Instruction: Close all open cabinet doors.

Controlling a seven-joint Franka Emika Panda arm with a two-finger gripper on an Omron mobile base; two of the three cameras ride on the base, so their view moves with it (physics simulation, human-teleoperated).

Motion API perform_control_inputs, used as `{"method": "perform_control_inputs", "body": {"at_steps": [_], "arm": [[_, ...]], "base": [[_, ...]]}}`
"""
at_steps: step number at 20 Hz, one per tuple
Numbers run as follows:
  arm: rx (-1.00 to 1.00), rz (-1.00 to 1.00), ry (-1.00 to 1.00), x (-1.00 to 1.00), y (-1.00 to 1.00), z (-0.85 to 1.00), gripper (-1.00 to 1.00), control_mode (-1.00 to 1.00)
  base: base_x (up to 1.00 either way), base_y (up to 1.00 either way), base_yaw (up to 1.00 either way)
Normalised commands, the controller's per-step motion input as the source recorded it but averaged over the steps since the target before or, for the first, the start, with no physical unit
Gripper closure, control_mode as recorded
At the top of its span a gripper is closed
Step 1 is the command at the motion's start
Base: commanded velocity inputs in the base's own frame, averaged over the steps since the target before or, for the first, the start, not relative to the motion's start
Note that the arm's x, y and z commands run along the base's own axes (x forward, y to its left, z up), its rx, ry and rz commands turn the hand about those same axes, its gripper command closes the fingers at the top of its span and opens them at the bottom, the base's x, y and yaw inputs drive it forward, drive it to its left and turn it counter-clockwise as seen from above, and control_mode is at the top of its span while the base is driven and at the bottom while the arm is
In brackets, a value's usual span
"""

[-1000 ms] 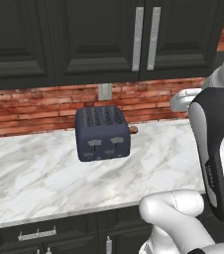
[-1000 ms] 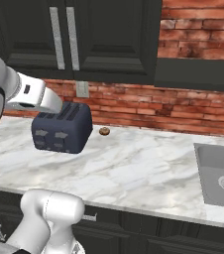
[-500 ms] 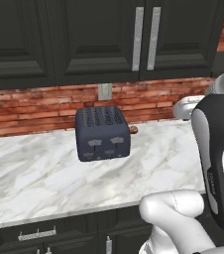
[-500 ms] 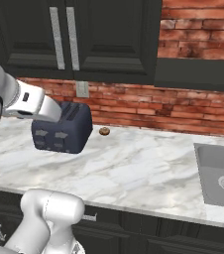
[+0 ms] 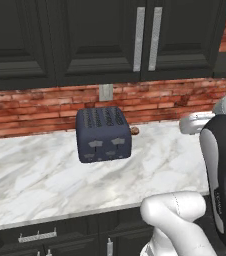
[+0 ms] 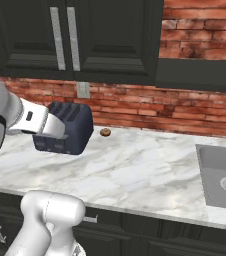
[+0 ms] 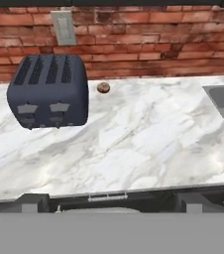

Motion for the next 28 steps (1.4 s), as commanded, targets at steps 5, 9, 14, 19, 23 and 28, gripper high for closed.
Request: {"method": "perform_control_inputs", "body": {"at_steps": [5, 9, 14, 19, 23, 28], "arm": [[0.00, 0.00, 0.00, -0.07, -0.03, -0.02, -1.00, 1.00], [0.00, 0.00, 0.00, 0.00, 0.00, 0.00, -1.00, 1.00], [0.00, 0.00, 0.00, 0.00, 0.00, 0.00, -1.00, 1.00], [0.00, 0.00, 0.00, 0.00, 0.00, 0.00, -1.00, 1.00], [0.00, 0.00, 0.00, 0.00, 0.00, 0.00, -1.00, 1.00], [0.00, 0.00, 0.00, 0.00, 0.00, 0.00, -1.00, 1.00]], "base": [[-0.57, -0.50, -0.09], [-0.91, -0.82, -0.38], [-0.49, -0.40, -0.66], [-0.24, -0.14, -0.73], [0.00, 0.00, -0.69], [0.52, -0.10, -0.43]]}}
